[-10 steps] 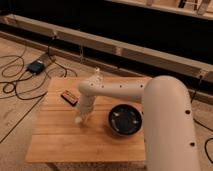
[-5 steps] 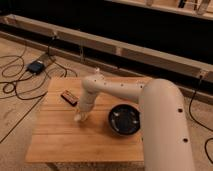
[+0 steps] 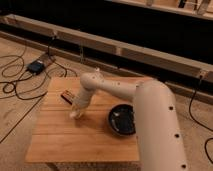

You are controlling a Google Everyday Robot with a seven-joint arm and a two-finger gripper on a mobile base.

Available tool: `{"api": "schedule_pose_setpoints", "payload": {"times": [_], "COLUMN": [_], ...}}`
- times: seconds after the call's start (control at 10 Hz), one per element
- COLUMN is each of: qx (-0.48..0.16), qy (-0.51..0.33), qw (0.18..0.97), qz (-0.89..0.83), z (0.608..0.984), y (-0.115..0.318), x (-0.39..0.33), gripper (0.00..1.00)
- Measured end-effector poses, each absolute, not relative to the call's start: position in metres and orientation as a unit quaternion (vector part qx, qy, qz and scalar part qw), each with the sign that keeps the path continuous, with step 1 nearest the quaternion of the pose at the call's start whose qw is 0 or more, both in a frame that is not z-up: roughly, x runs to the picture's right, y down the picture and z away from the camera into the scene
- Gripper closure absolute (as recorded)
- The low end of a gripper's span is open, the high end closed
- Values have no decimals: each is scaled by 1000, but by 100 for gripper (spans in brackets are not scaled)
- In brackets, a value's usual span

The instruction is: Wipe the white sponge on the table

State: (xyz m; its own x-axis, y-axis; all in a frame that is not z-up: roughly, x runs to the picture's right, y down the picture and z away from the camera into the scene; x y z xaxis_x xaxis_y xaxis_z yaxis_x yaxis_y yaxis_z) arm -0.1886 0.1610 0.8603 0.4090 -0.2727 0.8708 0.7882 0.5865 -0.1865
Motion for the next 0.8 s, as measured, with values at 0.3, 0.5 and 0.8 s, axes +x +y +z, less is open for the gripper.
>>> {"api": "schedule_pose_setpoints", "payload": {"times": [0.3, 0.5, 0.8], "qx": [-317, -326, -343], "qy": [-444, -453, -464], "qw": [773, 766, 754], "qz": [-324, -319, -315], "z": [842, 833, 820], "y": [169, 179, 200], "x": [-206, -212, -215], "gripper": [100, 100, 100]}}
